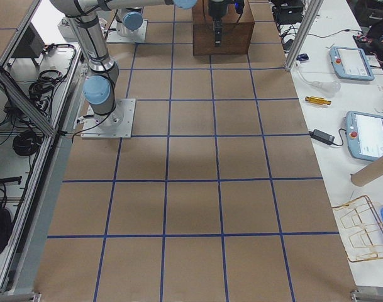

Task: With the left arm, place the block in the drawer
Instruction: 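Grasp the white drawer handle with the left gripper, then pull the drawer open outward with the left gripper, then release the handle and move the left gripper over the yellow cube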

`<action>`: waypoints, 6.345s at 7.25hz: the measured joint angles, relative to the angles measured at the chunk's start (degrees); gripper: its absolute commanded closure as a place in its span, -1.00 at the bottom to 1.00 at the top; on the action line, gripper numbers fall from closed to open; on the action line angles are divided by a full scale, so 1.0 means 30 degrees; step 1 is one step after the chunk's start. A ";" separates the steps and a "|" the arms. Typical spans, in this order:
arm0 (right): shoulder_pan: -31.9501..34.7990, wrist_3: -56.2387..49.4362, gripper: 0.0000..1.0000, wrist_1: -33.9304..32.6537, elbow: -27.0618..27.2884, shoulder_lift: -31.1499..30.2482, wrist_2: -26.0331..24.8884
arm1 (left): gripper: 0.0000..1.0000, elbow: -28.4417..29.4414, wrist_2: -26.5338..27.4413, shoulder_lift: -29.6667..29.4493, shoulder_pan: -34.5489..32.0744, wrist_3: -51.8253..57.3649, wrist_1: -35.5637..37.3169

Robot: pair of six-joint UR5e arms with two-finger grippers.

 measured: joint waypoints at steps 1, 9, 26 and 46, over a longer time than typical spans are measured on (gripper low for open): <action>-0.0002 -0.0001 -1.00 0.0000 0.0000 -0.0010 0.0010 | -1.00 -0.0247 -0.0020 -0.0044 -0.0019 -0.0011 0.0314; 0.0010 -0.0001 -1.00 0.0000 0.0000 0.0002 -0.0006 | -1.00 -0.0427 -0.0299 -0.0339 -0.0194 0.1080 0.0478; -0.0001 0.0000 -1.00 0.0001 0.0000 -0.0005 0.0003 | -0.98 -0.0130 0.2342 -0.0481 0.0068 0.0836 0.0422; -0.0001 -0.0001 -1.00 0.0000 0.0000 -0.0003 0.0016 | -0.98 0.0035 0.2424 -0.0457 0.3053 0.1891 0.0255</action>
